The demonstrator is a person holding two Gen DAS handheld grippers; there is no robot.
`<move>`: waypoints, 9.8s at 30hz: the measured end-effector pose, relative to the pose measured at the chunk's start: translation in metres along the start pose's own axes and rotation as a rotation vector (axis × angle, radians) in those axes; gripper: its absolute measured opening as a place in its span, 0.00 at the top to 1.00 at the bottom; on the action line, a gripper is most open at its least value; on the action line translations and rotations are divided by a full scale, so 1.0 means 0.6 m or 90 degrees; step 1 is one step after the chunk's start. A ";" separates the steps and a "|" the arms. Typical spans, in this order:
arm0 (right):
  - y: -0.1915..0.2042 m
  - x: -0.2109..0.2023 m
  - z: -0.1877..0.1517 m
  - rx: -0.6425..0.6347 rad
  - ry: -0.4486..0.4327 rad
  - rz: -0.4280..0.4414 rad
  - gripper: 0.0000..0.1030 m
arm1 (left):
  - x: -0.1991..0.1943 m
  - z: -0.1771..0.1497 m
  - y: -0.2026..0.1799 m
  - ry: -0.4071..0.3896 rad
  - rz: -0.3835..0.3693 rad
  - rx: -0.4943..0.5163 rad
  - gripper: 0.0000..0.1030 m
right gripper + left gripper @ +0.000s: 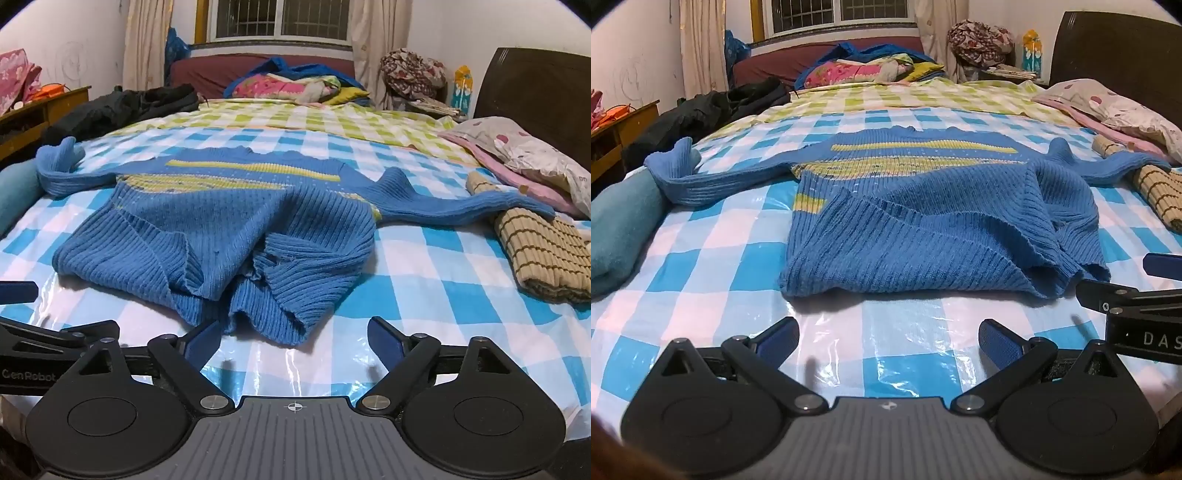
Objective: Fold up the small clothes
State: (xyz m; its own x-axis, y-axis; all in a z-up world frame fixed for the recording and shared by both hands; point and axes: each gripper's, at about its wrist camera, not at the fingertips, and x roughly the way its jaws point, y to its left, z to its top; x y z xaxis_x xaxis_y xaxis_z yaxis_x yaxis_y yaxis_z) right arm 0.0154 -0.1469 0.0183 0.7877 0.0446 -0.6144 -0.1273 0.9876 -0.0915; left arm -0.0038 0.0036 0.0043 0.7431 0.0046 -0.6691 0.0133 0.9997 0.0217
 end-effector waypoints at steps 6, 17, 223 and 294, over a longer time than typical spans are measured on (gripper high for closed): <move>0.002 -0.003 0.002 -0.003 0.005 0.001 0.23 | 0.001 -0.001 0.005 -0.002 -0.004 -0.007 0.00; 0.008 0.009 0.003 -0.023 0.014 -0.007 0.34 | 0.001 -0.002 0.010 -0.012 -0.005 -0.010 0.00; -0.268 0.232 0.208 0.207 -0.020 -0.009 0.73 | 0.246 0.276 0.065 -0.012 -0.045 0.014 0.75; 0.107 0.310 0.322 0.057 -0.051 0.233 0.92 | 0.161 0.168 0.164 -0.053 -0.141 -0.119 0.62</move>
State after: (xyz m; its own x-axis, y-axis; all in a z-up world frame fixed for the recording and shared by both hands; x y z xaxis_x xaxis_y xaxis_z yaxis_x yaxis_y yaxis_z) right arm 0.2699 -0.0461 0.0495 0.7449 0.4050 -0.5302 -0.3586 0.9132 0.1937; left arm 0.1370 0.1000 0.0168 0.7879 -0.2080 -0.5796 0.0632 0.9636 -0.2599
